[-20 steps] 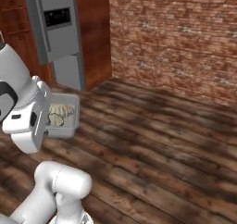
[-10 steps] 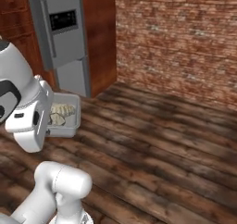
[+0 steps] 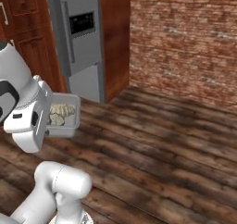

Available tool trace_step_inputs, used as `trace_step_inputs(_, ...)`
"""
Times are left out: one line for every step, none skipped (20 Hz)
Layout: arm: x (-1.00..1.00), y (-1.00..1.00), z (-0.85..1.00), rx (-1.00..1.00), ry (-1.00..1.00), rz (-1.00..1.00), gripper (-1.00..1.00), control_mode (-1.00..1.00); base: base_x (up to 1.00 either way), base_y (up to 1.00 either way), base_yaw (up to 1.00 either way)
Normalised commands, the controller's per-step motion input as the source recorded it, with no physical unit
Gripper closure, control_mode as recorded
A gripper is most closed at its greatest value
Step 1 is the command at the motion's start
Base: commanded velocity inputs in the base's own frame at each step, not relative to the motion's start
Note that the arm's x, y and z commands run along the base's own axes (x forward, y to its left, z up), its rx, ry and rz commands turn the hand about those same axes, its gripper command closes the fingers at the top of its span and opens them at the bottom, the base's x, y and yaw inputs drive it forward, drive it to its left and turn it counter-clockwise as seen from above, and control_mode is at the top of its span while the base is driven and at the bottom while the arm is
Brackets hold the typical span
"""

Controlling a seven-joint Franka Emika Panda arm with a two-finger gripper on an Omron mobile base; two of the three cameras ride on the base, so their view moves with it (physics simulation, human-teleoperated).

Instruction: Place two dumplings into each of the tupperware containers and then place the containers in the fridge.

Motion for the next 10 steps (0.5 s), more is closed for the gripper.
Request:
trace_step_inputs(0.00, 0.00, 0.00, 0.00, 0.00, 0.00, 1.00, 1.00, 0.58, 0.80, -0.07)
trace_step_inputs(0.00, 0.00, 0.00, 0.00, 0.00, 0.00, 1.00, 1.00, 0.59, 0.81, -0.07)
trace_step_inputs(0.00, 0.00, 0.00, 0.00, 0.00, 0.00, 1.00, 1.00, 0.59, 0.81, -0.07)
trace_step_inputs(0.00, 0.00, 0.00, 0.00, 0.00, 0.00, 1.00, 1.00, 0.61, 0.78, -0.07)
trace_step_inputs(0.00, 0.00, 0.00, 0.00, 0.00, 0.00, 1.00, 1.00, 0.63, 0.72, -0.07)
trace_step_inputs(0.00, 0.00, 0.00, 0.00, 0.00, 0.00, 1.00, 1.00, 0.65, 0.72, -0.07)
trace_step_inputs(0.00, 0.00, 0.00, 0.00, 0.00, 0.00, 1.00, 1.00, 0.64, 0.71, -0.08)
trace_step_inputs(0.00, 0.00, 0.00, 0.00, 0.00, 0.00, 1.00, 1.00, 0.64, 0.68, -0.07)
trace_step_inputs(0.00, 0.00, 0.00, 0.00, 0.00, 0.00, 1.00, 1.00, 0.62, 0.71, -0.07)
trace_step_inputs(0.00, 0.00, 0.00, 0.00, 0.00, 0.00, 1.00, 1.00, 0.59, 0.73, -0.08)
